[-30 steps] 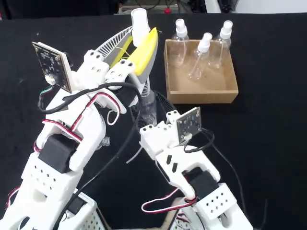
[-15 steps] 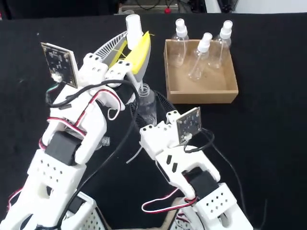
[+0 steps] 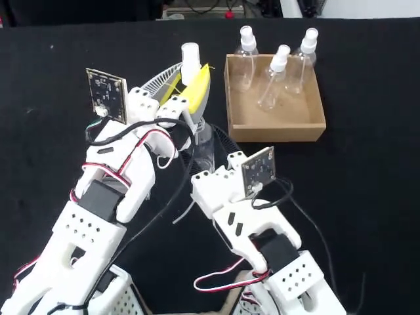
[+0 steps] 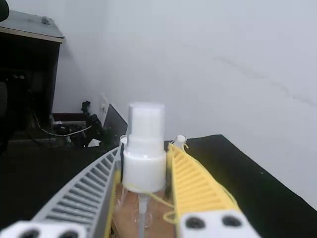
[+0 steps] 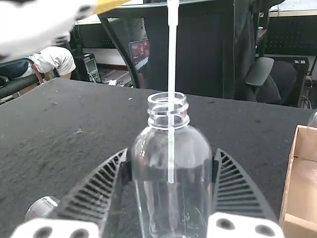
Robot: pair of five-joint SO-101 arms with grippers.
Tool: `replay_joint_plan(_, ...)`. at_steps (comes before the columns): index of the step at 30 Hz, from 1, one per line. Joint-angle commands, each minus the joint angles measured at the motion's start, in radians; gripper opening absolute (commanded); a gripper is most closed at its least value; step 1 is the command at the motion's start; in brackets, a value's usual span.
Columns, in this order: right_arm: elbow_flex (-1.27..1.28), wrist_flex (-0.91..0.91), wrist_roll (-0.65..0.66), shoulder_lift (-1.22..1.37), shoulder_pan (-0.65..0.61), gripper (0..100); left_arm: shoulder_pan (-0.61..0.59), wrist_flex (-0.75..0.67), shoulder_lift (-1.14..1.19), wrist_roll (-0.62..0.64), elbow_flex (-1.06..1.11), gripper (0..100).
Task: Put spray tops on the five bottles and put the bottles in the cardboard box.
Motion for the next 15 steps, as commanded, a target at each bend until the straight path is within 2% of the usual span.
replay_joint_plan(1,-0.008,-0.025,-0.009,-0.033,-0.009,19.8,-0.005,0.094,-0.026,0.006,-0.028,11)
replay_joint_plan(5,-0.008,-0.025,-0.009,-0.033,-0.009,19.8,-0.008,0.196,-0.077,0.006,-0.019,11)
replay_joint_plan(15,-0.008,-0.025,-0.009,-0.033,-0.009,19.8,-0.008,0.209,-0.172,0.006,-0.001,11)
